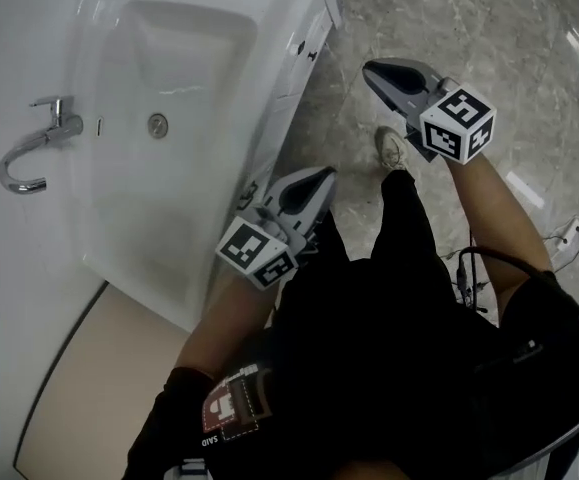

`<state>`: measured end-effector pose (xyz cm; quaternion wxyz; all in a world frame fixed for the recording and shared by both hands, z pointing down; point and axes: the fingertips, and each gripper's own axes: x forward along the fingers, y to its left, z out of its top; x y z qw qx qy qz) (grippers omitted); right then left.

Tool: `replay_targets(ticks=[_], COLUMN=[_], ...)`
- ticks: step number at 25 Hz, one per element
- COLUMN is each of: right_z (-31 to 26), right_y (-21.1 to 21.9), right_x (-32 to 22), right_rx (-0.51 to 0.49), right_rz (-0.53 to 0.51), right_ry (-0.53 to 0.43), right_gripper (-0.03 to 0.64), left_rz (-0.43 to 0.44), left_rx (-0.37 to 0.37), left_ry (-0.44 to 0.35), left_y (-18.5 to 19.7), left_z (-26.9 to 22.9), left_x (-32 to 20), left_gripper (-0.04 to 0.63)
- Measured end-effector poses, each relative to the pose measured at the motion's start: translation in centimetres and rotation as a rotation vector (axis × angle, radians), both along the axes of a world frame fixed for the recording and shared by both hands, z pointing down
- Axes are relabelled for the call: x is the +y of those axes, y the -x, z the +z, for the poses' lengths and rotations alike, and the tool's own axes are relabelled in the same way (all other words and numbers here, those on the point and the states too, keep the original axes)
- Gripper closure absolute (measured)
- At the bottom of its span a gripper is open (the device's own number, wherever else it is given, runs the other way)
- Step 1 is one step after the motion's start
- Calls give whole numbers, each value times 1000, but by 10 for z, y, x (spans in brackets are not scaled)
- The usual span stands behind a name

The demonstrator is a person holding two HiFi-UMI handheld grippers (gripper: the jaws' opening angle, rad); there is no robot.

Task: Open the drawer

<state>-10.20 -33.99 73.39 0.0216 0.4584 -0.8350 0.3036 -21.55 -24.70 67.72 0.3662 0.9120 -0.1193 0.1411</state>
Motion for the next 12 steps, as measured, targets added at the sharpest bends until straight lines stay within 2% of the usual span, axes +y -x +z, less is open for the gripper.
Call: replay_targets(ticks=[6, 12], right_z=[61, 122], right_y=[13, 28], right_x=[-20, -38], right_rx=[3, -32], right_rz=[-42, -63], right_ry=[-7, 27], right_gripper=[604, 545], left_rz=[30, 23], left_rx=[-62, -102], left_ry=[13, -16], left_y=[-12, -20], left_z=[70, 129], left_x=[12, 4], left_gripper=[595, 595])
